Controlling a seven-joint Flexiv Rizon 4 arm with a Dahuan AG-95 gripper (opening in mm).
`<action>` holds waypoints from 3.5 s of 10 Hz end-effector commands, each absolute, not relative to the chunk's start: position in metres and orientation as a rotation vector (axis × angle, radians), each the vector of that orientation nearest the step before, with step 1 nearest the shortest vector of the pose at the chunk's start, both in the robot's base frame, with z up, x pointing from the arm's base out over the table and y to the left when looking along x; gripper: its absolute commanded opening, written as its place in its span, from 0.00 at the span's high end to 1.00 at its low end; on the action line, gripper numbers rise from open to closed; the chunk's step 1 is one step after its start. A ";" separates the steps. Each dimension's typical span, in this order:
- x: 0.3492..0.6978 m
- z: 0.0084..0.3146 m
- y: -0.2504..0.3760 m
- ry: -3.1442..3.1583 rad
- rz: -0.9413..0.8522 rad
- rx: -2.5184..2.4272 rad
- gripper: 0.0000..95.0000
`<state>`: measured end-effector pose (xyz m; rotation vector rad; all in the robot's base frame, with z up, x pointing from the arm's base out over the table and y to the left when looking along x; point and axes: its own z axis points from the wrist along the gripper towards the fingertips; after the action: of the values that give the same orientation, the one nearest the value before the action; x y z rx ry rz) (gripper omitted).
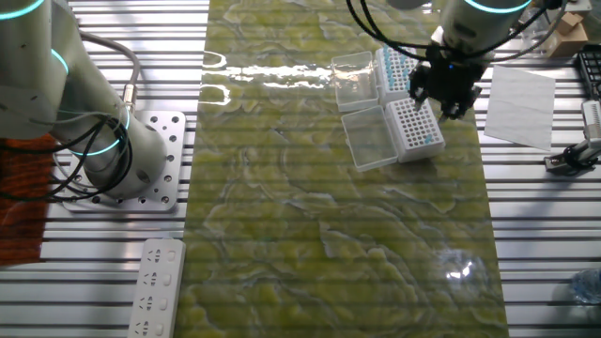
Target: Transfer all medium pipette tips from one holder to another
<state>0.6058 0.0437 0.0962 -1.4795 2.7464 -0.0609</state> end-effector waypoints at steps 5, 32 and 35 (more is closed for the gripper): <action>0.602 0.083 0.026 2.712 -0.082 -1.517 0.60; 0.629 0.160 0.133 2.950 0.031 -1.269 1.00; 0.629 0.151 0.154 2.981 0.025 -1.189 1.00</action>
<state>0.6295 0.1515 0.1514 -1.2012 2.9784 0.0235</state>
